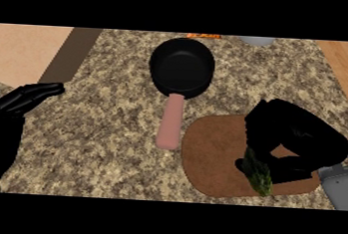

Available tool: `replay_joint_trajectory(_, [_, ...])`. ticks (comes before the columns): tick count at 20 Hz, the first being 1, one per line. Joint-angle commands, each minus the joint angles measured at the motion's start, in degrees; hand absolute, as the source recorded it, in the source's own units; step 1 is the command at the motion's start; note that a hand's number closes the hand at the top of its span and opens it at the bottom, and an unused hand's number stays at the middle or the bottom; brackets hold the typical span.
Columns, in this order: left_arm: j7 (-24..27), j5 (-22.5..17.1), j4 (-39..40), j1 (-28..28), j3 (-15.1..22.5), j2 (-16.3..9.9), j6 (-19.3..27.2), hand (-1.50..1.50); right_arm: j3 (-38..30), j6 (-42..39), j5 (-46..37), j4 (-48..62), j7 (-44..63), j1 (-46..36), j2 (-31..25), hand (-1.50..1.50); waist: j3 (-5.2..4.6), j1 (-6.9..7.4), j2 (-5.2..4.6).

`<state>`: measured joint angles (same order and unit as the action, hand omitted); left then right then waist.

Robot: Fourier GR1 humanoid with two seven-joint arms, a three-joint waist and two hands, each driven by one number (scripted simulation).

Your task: Pick the squash from the cutting board and place it in the pot

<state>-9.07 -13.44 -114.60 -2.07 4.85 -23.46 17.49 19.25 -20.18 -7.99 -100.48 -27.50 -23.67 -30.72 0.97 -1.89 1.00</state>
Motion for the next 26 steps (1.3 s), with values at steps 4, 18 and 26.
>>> replay_joint_trajectory(4, [-3.0,0.5,10.5,-1.6,-0.4,1.5,1.4,0.0,-4.9,-2.6,7.8,6.8,12.1,-10.4,4.1,1.5,-1.11,2.06,-1.68])
replay_joint_trajectory(18, [-4.1,0.3,11.0,-4.7,-0.9,1.7,0.4,0.0,-4.9,10.3,-8.1,25.8,9.2,-24.8,8.2,1.5,-0.98,3.41,-2.52])
replay_joint_trajectory(26, [-4.7,0.1,12.0,-6.6,-0.5,1.9,-0.7,0.0,-0.8,22.4,-19.1,42.0,4.0,-30.1,15.6,1.5,-0.99,5.39,-3.28])
